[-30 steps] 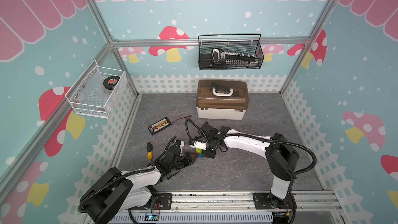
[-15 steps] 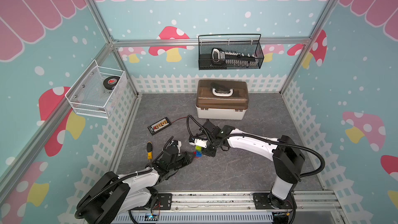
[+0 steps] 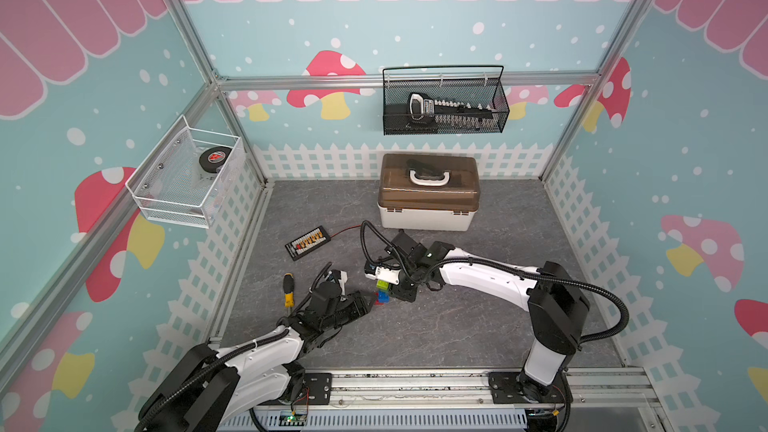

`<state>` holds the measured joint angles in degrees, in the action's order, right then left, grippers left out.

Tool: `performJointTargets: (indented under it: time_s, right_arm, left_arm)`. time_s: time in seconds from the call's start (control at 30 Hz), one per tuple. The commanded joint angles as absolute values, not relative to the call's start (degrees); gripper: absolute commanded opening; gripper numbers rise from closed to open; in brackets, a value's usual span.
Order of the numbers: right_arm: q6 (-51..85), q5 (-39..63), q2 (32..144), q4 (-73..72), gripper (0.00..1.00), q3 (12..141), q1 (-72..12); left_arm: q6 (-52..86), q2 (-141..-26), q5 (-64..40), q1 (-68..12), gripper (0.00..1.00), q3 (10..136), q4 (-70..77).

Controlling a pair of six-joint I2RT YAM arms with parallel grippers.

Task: Assemble the letter y with lego
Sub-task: Assemble the lego brick with the lego brick.

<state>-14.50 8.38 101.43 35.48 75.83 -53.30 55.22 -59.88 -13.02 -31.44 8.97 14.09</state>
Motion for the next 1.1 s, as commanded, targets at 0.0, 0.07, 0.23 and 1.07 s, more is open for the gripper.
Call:
performJointTargets:
  time_s: [0.0, 0.07, 0.23, 1.07]
  right_arm:
    - [-14.71, 8.10, 100.65, 34.90, 0.25, 76.12, -53.26]
    - [-14.63, 7.98, 100.77, 34.69, 0.25, 75.94, -52.94]
    - [-14.60, 7.72, 100.77, 34.67, 0.25, 76.01, -52.48]
    - [-14.38, 8.92, 101.89, 34.72, 0.25, 75.94, -52.21]
  left_arm:
    - [54.74, -57.16, -11.60, -30.98, 0.73, 8.66, 8.89]
    - [54.73, -57.57, -12.40, -31.03, 0.74, 8.67, 9.72]
    - [55.46, -63.09, -14.95, -31.03, 0.75, 8.62, 16.58]
    - [55.02, -73.25, -16.63, -31.29, 0.61, 8.11, 21.45]
